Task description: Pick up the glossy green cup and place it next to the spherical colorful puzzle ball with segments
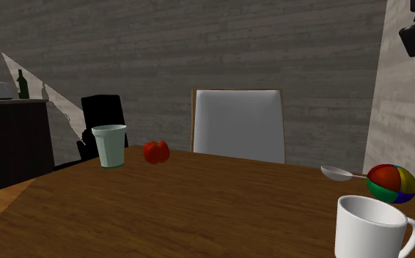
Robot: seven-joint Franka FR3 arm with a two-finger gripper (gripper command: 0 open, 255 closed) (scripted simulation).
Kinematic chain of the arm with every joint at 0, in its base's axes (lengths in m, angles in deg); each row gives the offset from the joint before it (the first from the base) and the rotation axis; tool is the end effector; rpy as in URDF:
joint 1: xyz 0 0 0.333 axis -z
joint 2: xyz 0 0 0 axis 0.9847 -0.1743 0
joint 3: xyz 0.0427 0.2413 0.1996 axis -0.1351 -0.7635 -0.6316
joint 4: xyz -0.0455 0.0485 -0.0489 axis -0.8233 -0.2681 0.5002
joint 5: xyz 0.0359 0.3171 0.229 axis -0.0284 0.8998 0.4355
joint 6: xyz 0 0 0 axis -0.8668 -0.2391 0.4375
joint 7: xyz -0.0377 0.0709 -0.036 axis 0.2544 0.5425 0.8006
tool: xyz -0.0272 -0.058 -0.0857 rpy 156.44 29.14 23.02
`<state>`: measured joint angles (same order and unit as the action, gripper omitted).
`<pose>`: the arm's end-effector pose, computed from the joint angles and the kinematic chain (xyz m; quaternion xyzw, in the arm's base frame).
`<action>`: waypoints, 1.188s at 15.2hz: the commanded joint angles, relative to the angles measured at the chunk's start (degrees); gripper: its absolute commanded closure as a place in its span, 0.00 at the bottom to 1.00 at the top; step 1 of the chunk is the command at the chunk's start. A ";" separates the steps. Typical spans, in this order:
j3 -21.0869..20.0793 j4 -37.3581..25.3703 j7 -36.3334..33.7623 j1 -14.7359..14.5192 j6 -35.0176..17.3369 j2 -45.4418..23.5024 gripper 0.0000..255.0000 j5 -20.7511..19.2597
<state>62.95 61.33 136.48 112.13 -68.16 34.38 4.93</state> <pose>0.4064 -0.5135 0.5836 0.9956 0.0026 0.0030 0.0936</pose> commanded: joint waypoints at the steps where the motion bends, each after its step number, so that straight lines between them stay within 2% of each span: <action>1: 0.00 1.95 -0.02 -0.09 -1.74 0.32 1.00 -0.11; 18: -0.27 15.29 -1.00 -0.75 -14.87 0.46 1.00 -0.39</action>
<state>62.70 75.98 135.59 111.44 -82.33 34.81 4.56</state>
